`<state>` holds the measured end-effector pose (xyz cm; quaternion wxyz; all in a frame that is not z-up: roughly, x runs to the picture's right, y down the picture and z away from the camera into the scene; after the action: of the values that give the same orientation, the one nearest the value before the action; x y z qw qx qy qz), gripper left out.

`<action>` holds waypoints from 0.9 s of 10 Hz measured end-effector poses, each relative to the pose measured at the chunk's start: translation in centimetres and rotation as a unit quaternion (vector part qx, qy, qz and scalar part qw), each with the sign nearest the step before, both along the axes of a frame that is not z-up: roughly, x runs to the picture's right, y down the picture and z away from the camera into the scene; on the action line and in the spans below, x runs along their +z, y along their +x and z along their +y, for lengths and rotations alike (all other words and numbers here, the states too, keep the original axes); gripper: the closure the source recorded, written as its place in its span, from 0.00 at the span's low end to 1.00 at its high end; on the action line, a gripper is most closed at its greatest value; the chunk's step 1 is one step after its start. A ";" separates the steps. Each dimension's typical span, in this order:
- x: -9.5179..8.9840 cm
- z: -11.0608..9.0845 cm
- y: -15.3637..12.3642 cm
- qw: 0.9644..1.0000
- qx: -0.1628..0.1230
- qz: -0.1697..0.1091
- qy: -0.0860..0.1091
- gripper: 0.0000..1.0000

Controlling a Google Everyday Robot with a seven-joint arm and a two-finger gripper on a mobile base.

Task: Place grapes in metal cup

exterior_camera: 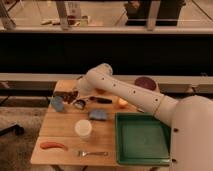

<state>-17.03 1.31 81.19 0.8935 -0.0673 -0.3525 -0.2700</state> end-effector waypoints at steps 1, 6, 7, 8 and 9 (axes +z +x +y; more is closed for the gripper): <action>0.2 -0.4 -0.1 1.000 0.002 -0.005 0.004 0.99; 1.9 -3.1 -0.2 0.999 0.014 -0.021 0.022 0.99; 2.6 -3.8 0.0 0.999 0.019 -0.023 0.026 0.99; 3.1 -4.4 0.2 0.999 0.023 -0.025 0.030 0.99; 3.8 -5.0 0.1 0.999 0.025 -0.029 0.035 0.99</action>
<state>-16.90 -3.71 85.03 0.8912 -0.0191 -0.3700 -0.2617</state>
